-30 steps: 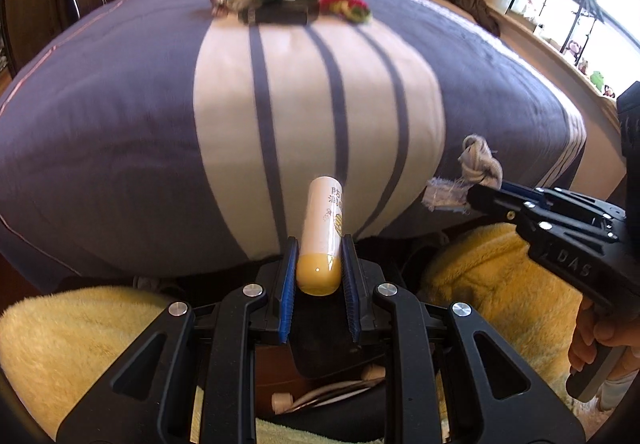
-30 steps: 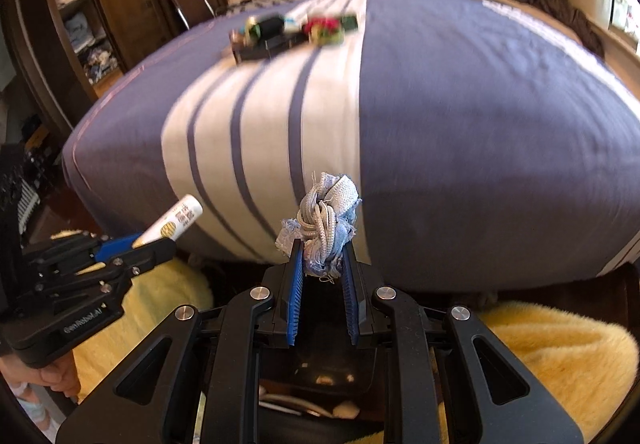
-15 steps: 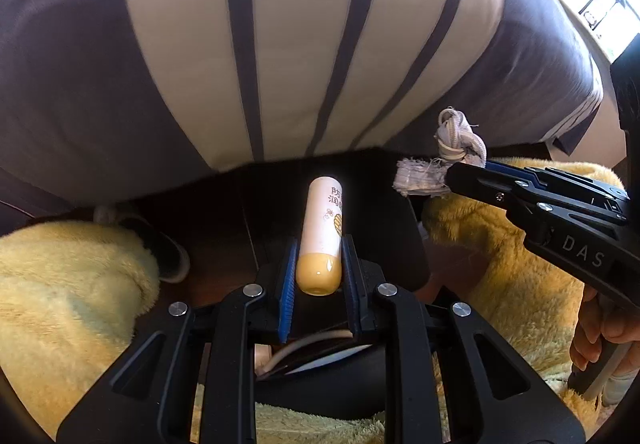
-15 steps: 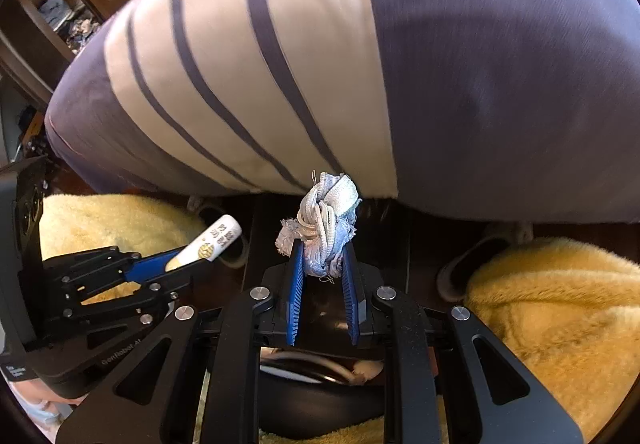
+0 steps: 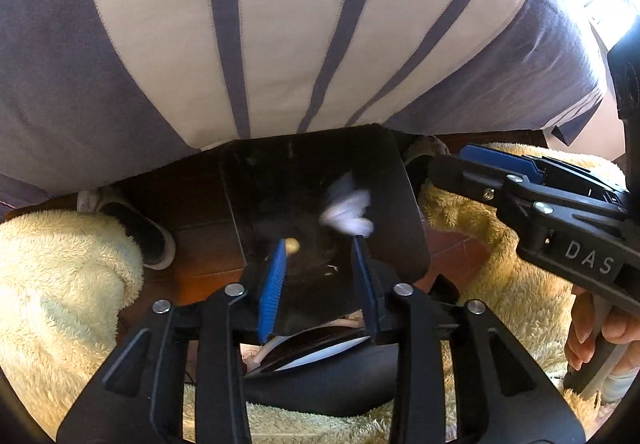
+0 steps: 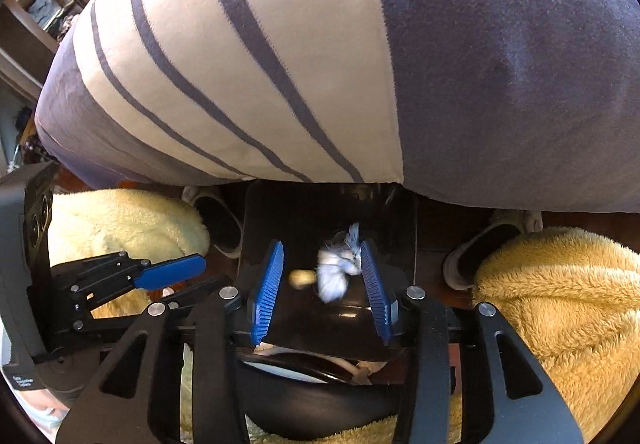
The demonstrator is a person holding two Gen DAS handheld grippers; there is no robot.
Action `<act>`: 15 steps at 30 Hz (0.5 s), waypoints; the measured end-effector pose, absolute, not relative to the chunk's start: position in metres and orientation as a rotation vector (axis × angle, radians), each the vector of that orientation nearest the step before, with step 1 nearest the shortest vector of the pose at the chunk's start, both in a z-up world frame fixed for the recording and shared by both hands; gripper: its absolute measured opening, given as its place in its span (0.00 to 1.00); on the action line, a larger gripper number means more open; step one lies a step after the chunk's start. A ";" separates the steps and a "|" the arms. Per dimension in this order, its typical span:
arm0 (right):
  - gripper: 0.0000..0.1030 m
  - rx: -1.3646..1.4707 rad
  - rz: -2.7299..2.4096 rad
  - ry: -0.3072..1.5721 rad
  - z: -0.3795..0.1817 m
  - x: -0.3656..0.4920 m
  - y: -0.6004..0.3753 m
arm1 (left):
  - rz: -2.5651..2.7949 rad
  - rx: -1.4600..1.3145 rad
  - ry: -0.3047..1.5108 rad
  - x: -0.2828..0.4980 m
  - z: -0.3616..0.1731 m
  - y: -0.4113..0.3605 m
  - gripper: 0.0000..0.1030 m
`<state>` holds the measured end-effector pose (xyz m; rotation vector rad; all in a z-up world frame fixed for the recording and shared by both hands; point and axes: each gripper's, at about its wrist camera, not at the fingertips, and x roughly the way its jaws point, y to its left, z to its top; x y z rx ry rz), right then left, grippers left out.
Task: Collect trash
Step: 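Lower both tools to the bin and open both grippers, dropping tube and cloth, then raise both tools back over the bed toward the clutter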
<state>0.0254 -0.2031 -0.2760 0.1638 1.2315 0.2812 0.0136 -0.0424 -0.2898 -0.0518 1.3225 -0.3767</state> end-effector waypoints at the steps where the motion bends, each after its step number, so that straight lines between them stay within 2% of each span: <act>1: 0.43 0.165 0.277 1.228 -0.277 0.026 -0.205 | -0.373 -0.052 1.321 0.015 -0.290 -0.041 0.36; 4: 0.57 0.158 0.251 1.204 -0.270 0.026 -0.209 | -0.352 -0.037 1.304 0.014 -0.284 -0.040 0.44; 6: 0.68 0.142 0.226 1.179 -0.264 0.024 -0.211 | -0.340 -0.029 1.286 0.014 -0.278 -0.039 0.54; 8: 0.84 0.120 0.194 1.150 -0.257 0.024 -0.215 | -0.326 -0.019 1.259 0.013 -0.270 -0.038 0.68; 9: 0.87 0.111 0.183 1.139 -0.254 0.023 -0.216 | -0.316 -0.012 1.243 0.013 -0.266 -0.036 0.73; 10: 0.89 0.103 0.170 1.124 -0.249 0.023 -0.217 | -0.300 -0.006 1.221 0.012 -0.259 -0.035 0.84; 11: 0.91 0.101 0.164 1.115 -0.247 0.023 -0.218 | -0.289 -0.004 1.202 0.011 -0.253 -0.034 0.90; 15: 0.94 0.106 0.145 1.062 -0.231 0.022 -0.225 | -0.277 0.007 1.150 0.009 -0.235 -0.031 0.92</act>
